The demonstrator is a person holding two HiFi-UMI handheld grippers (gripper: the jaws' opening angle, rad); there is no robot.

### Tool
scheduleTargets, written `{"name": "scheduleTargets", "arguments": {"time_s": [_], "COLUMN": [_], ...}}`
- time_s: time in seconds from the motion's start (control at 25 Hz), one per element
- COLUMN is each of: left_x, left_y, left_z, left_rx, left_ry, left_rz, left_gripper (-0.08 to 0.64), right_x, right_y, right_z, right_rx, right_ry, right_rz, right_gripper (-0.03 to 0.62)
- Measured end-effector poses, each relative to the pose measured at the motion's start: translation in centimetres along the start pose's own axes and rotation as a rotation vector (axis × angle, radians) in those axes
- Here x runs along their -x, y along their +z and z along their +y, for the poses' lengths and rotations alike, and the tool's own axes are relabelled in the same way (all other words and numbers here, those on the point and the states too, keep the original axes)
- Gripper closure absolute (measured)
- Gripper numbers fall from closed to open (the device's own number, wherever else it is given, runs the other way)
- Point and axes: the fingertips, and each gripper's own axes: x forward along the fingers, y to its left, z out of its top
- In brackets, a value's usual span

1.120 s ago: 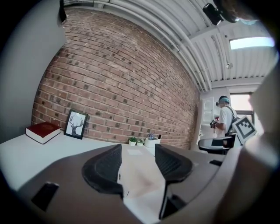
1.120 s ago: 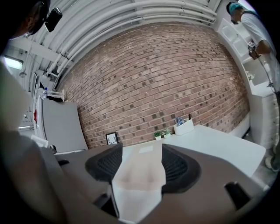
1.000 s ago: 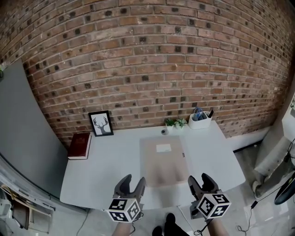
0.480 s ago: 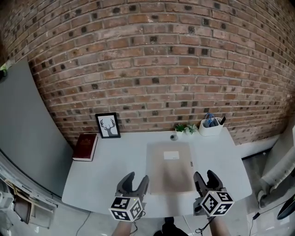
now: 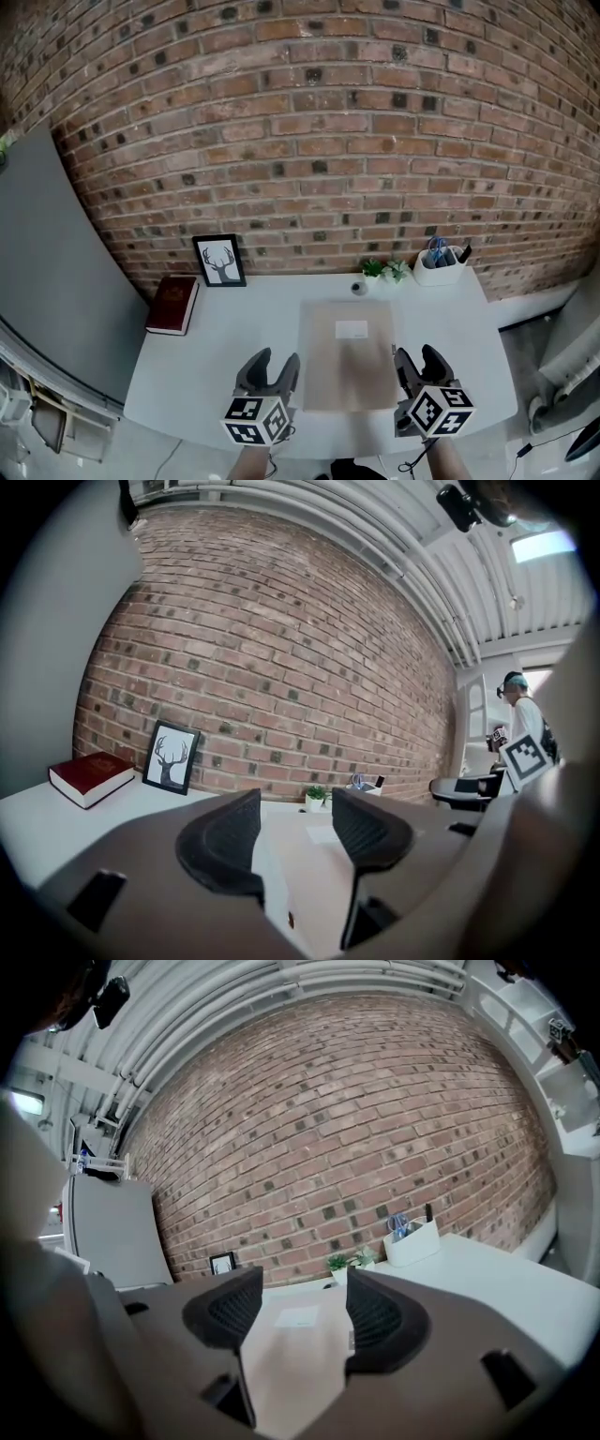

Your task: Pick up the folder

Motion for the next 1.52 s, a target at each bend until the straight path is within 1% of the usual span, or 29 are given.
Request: {"name": "scheduleTargets", "arguments": {"time_s": [0.16,0.28,0.4,0.52,0.8,0.96,1.08,1.28,1.44,1.52], "left_x": [-1.4,-2.5,-3.4,-4.4,-6.3,-6.5,-6.2,-5.5,-5.4,-5.5], "left_y": [-0.2,-0.9,-2.0,-3.8,-9.1,-12.5,-14.4,-16.1,-16.6,-16.7], "left_z": [0.3,0.4,0.9,1.0,0.3,0.1,-0.3,-1.4,-1.7,-1.7], "left_rx": [0.000,0.014,0.026,0.045,0.098,0.147,0.176,0.211,0.253,0.260], "left_ry": [0.016,0.023,0.040,0.050,0.026,0.023,0.007,-0.034,-0.046,-0.053], "left_rz": [0.018,0.035,0.063,0.112,0.257,0.360,0.416,0.476,0.490,0.493], "left_gripper": [0.345,0.345,0.345,0.345,0.345,0.324,0.314,0.308,0.308,0.309], "right_x": [-1.2,-1.9,-2.6,-3.2,-4.4,-4.7,-4.9,-5.2,-5.5,-6.0], "right_y": [0.1,-0.2,-0.5,-0.5,-1.0,-1.4,-1.9,-2.3,-2.8,-3.4], "right_z": [-0.9,-1.7,-2.1,-2.4,-2.4,-2.7,-3.0,-3.7,-4.3,-4.5], "right_rx": [-0.004,-0.009,-0.011,-0.010,-0.014,-0.011,-0.011,-0.021,-0.030,-0.031], "right_ry": [-0.001,-0.004,0.003,0.009,0.018,0.017,0.012,-0.001,-0.008,-0.008], "right_rz": [0.013,0.026,0.039,0.051,0.074,0.092,0.103,0.113,0.127,0.146], "right_gripper": [0.325,0.325,0.325,0.325,0.325,0.325,0.325,0.325,0.325,0.325]}}
